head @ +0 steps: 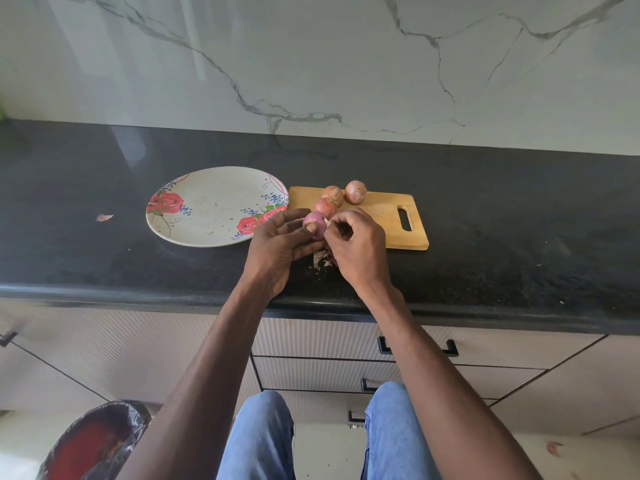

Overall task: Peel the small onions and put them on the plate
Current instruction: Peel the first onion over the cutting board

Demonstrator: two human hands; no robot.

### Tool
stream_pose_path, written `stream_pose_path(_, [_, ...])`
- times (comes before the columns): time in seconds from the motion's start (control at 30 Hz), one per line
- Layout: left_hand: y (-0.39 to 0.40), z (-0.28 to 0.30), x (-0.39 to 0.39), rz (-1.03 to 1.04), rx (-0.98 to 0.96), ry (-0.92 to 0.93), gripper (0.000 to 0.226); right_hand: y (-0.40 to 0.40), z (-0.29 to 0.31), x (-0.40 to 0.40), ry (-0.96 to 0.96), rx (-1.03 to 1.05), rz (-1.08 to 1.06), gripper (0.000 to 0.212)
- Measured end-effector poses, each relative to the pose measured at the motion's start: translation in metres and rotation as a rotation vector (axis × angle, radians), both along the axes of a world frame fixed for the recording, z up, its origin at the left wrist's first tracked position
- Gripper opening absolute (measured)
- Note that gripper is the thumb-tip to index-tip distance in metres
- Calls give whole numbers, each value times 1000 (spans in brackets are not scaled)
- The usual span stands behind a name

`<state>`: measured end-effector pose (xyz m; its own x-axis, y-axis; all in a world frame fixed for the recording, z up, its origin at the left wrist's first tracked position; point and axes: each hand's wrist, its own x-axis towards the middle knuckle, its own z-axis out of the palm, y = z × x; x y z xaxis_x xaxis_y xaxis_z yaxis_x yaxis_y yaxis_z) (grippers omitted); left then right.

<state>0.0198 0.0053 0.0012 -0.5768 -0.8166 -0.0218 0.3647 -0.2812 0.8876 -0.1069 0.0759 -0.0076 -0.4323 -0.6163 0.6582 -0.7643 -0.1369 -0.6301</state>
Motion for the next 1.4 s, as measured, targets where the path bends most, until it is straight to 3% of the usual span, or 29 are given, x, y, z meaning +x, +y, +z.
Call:
stream_pose_path(0.3, [-5,-2,-1,3,40,28,26,3,4,-8,-416,15,8,9])
stream_pose_path(0.43, [-4,-2,-1,1,34,19,30,1,3,-8,-408,38,83,13])
stream_pose_path(0.6, [-3,-2,0,-6,22,12,33,1,2,-7,-320,50,69,3])
stream_pose_path(0.8, [0,3,0,0,26,23,13,0,2,-7,-329,62,-9,6])
stream_pose_path(1.0, [-1,5,0,26,91,34,16,0,2,-10,-286,103,-80,3])
stream_pose_path(1.07, [0,6,1,21,93,39,16,0,2,-9,-234,131,-70,15])
stream_pose_path(1.4, [1,4,1,-16,-13,5,11,5,4,-2,-93,-42,63,21])
